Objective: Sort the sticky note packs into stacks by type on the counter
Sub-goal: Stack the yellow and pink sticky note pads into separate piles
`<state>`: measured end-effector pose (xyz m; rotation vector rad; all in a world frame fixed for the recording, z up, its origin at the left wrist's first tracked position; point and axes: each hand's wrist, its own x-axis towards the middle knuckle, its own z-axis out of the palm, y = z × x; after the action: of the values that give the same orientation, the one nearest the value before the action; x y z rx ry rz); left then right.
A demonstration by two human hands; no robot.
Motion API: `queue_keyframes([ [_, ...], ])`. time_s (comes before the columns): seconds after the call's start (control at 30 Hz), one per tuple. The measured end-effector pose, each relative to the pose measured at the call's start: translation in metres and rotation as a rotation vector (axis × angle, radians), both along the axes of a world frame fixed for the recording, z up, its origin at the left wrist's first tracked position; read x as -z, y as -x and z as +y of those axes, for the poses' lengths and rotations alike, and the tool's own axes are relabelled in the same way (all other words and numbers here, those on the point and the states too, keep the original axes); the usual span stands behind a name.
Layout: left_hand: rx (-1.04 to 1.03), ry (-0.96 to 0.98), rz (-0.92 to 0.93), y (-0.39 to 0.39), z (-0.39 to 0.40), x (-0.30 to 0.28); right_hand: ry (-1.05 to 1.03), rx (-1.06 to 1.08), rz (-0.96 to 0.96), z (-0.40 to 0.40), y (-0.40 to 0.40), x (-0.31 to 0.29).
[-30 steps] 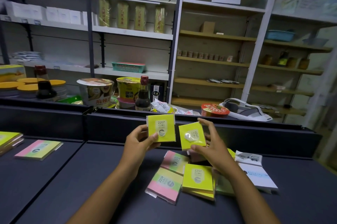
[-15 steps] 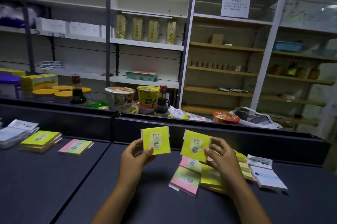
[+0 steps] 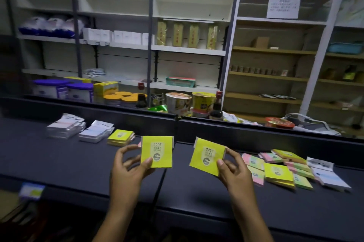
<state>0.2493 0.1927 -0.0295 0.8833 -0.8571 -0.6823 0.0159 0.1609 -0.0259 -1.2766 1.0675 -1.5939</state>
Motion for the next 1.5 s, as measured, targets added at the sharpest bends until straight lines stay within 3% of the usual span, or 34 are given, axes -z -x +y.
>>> queue_keyframes([
  [0.33,-0.037,-0.019,-0.056,-0.096,0.060,0.005,0.019,-0.044,0.047,0.046,-0.094,0.000],
  [0.6,-0.115,-0.024,-0.054,-0.141,0.061,0.008,0.033,-0.120,0.049,0.026,-0.143,-0.002],
  [1.13,-0.188,0.025,-0.016,-0.202,-0.015,0.008,0.070,-0.200,0.134,-0.090,-0.218,-0.004],
  [1.5,-0.042,0.044,-0.020,-0.267,-0.093,0.009,-0.030,-0.044,0.290,-0.162,-0.288,-0.008],
])
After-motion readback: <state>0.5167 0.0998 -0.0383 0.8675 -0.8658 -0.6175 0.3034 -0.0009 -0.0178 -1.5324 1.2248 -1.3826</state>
